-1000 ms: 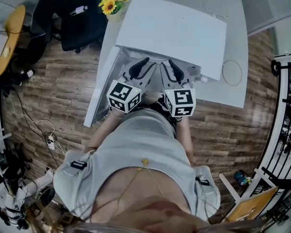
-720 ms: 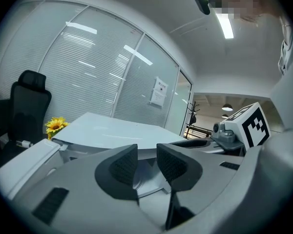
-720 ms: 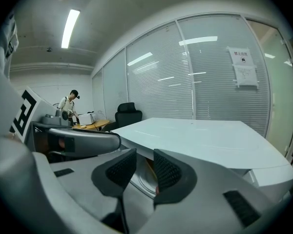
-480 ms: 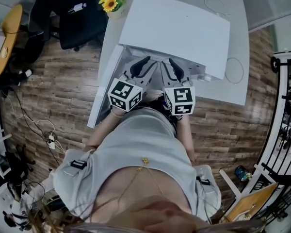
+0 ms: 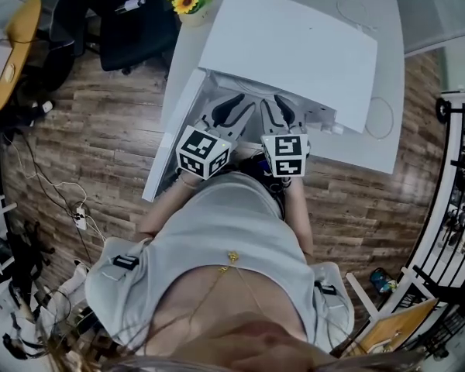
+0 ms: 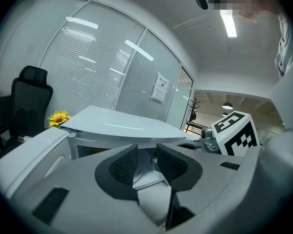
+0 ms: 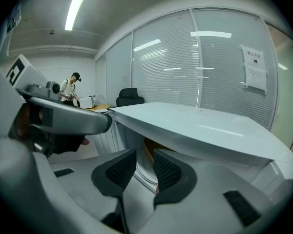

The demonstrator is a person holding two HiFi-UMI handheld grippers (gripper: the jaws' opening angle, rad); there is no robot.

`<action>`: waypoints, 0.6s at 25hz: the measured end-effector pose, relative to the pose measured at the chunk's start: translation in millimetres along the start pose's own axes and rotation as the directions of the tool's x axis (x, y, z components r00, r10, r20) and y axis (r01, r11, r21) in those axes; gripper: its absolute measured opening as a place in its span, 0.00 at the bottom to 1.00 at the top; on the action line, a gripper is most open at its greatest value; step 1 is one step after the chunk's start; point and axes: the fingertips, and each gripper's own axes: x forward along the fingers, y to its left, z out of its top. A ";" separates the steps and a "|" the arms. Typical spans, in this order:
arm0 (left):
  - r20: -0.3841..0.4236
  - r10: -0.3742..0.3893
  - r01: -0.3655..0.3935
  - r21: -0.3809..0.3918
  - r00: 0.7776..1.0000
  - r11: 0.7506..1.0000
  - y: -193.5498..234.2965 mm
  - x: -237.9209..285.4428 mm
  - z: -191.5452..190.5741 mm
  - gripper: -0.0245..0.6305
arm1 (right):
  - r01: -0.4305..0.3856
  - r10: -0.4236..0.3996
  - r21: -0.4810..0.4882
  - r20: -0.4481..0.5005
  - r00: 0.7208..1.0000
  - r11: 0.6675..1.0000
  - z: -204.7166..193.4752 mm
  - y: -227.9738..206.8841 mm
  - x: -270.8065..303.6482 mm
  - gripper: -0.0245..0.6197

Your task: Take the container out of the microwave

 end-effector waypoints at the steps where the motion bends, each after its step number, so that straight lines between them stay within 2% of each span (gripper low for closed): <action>1: -0.004 0.003 -0.003 -0.003 1.000 1.000 1.0 -1.1 -1.4 0.23 | 0.003 -0.003 -0.008 -0.010 1.000 1.000 -3.0 0.1 3.1 0.22; 6: -0.017 0.015 -0.015 -0.022 1.000 1.000 4.7 -4.1 -7.5 0.23 | 0.004 -0.006 -0.048 -0.048 0.999 0.999 -16.6 -2.1 19.8 0.22; 15: -0.040 0.045 -0.047 -0.050 0.998 0.998 12.8 -14.2 -20.2 0.23 | -0.011 0.006 -0.049 -0.099 0.995 0.999 -33.0 0.7 36.7 0.22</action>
